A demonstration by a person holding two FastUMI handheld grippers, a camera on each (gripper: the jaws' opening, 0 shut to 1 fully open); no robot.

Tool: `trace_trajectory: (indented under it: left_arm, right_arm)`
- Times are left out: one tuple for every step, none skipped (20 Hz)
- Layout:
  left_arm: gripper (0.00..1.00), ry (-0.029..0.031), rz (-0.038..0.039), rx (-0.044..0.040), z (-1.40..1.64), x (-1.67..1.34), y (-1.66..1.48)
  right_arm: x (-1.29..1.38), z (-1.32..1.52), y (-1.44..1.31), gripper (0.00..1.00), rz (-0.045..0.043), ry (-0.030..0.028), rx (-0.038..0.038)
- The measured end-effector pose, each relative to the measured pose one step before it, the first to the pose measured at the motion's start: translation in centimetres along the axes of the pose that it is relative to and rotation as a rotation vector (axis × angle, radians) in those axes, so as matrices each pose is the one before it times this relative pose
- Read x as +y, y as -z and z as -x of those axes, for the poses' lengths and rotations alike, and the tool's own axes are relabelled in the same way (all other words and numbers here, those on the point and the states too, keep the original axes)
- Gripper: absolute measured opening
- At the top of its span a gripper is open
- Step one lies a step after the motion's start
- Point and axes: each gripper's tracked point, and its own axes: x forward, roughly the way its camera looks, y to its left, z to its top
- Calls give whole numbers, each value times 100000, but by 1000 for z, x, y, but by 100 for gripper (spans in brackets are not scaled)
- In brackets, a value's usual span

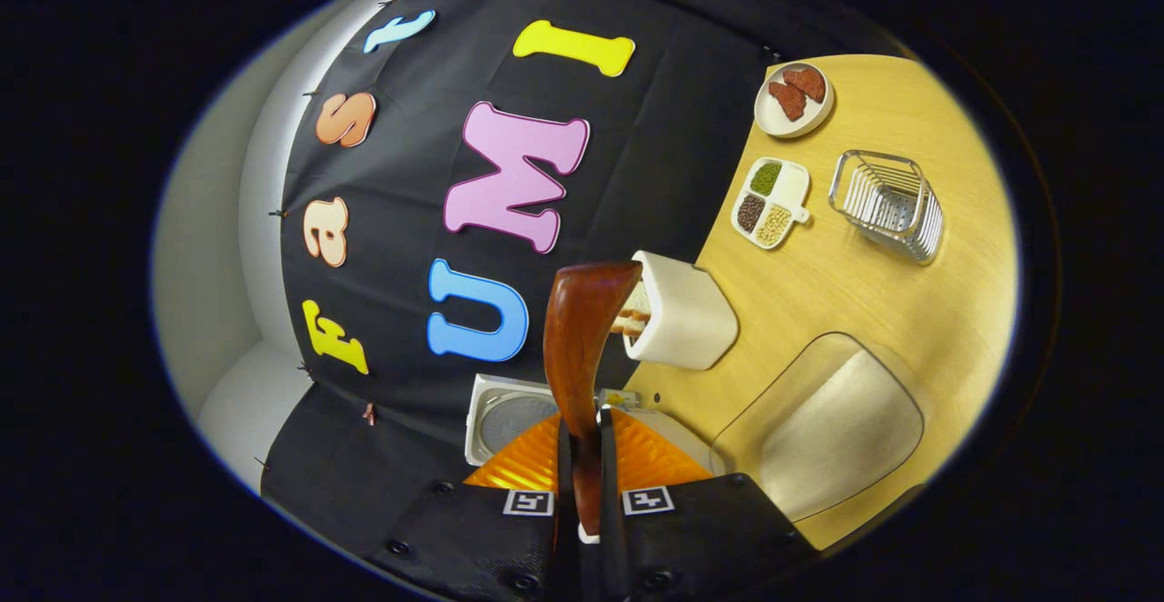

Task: Close the left gripper, press the button to open the rice cooker; take a wooden spoon from the chopstick holder with the right hand, scoop a spoonful of rice and pour it into the rice cooker, then put the wooden spoon back into the chopstick holder.

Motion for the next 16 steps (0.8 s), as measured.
trace_trajectory:
  left_arm:
    - [97,89,565,85,-119,90,123]
    - [97,-31,247,111,-112,141,28]
    - [98,-249,-179,124,-40,237,198]
    - [98,-731,-549,-72,-93,339,-53]
    - [99,-940,-755,-153,-79,408,7]
    - [99,-178,-624,9,-92,278,-121]
    - [99,-236,-380,66,-127,163,108]
    - [99,-430,-128,130,-59,292,57]
    - [99,-514,61,229,-111,444,289]
    - [99,-323,205,257,-74,294,84]
    - [99,-329,452,205,-213,186,43]
    - [98,-512,850,49,-192,191,-87]
    - [98,259,1126,-160,-68,26,16]
    - [98,460,971,-120,-118,-57,-110]
    - [98,41,640,10,-106,121,60]
    - [97,-244,293,349,-162,206,49]
  right_arm:
    - [1029,-721,516,13,-1192,-1124,796]
    - [1073,-775,638,13,-1085,-995,687]
    - [947,-898,619,13,-259,-926,640]
    - [814,-995,746,13,749,-529,952]
    - [663,-1165,815,12,1683,-279,1004]
    - [695,-1441,926,12,1862,-57,1311]
    - [617,-1371,1002,13,949,-117,1245]
    - [468,-1510,1029,12,783,-414,1224]
    - [376,-1555,1022,12,572,-423,1227]
    - [256,-1506,1039,12,885,-412,1189]
    - [20,-1620,1048,12,1776,-109,1217]
    - [-137,-1542,1083,12,2118,578,1516]
    - [-499,-1483,1175,13,2035,1462,1756]
    - [-609,-1434,883,13,2183,2017,945]
    - [-555,-1362,680,13,2048,1763,454]
    - [-419,-1330,687,13,1611,1151,748]
